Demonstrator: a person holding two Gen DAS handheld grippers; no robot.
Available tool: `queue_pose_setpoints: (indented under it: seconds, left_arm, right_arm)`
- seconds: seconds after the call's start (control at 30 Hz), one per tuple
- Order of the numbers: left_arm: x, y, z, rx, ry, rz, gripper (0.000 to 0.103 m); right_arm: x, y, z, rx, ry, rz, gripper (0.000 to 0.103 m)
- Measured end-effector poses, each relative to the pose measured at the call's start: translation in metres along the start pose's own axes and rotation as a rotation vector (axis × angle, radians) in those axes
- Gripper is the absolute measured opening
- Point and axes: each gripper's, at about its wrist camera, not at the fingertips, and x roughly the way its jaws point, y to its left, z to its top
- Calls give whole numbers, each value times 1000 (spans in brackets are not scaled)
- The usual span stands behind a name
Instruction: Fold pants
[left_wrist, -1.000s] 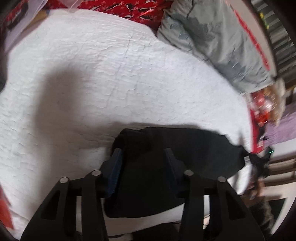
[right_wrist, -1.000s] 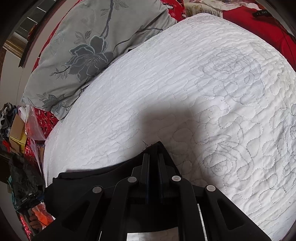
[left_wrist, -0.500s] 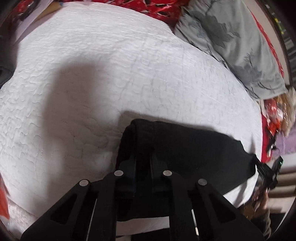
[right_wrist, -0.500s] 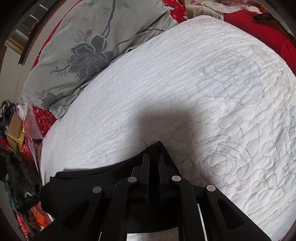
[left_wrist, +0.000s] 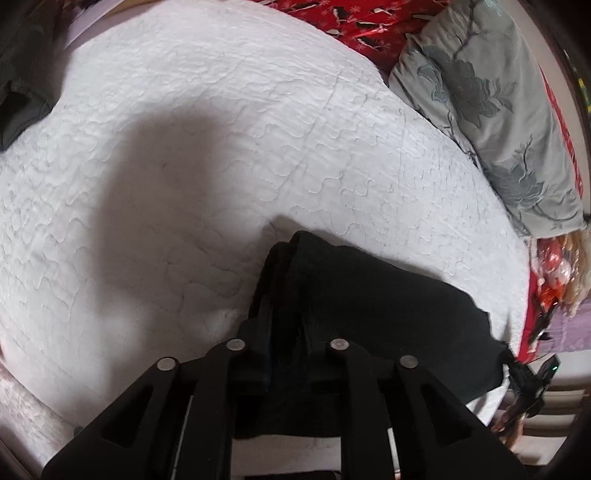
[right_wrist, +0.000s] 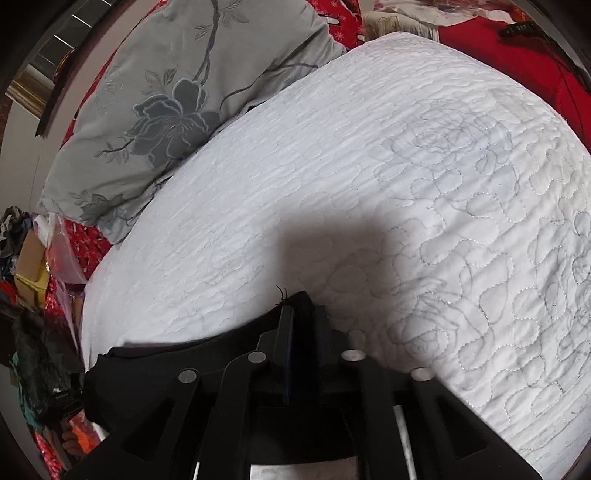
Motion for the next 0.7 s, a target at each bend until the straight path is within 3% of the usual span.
queue_pose_setpoints:
  seconds: [0.1, 0.2, 0.3, 0.33, 0.47, 0.6, 0.7]
  left_arm:
    - [-14, 8, -1, -47, -28, -40, 22]
    - [-32, 8, -5, -55, -96, -12, 23]
    - [-46, 12, -19, -84, -124, -64, 34]
    - [-48, 13, -25, -89, -124, -83, 42]
    - [-49, 9, -66, -72, -106, -164, 43]
    - [-28, -2, -81, -57, -54, -160, 43]
    - [-5, 0, -78, -106, -14, -140, 43]
  right_arm:
    - [-15, -14, -1, 44, -1, 40, 20]
    - [-28, -32, -9, 120, 9, 120, 30]
    - [-32, -35, -19, 108, 32, 143, 30]
    - [-32, -35, -23, 98, 39, 143, 30]
    - [-29, -33, -35, 65, 56, 134, 31]
    - [-26, -31, -38, 68, 61, 124, 33]
    - [-25, -28, -38, 59, 63, 123, 36]
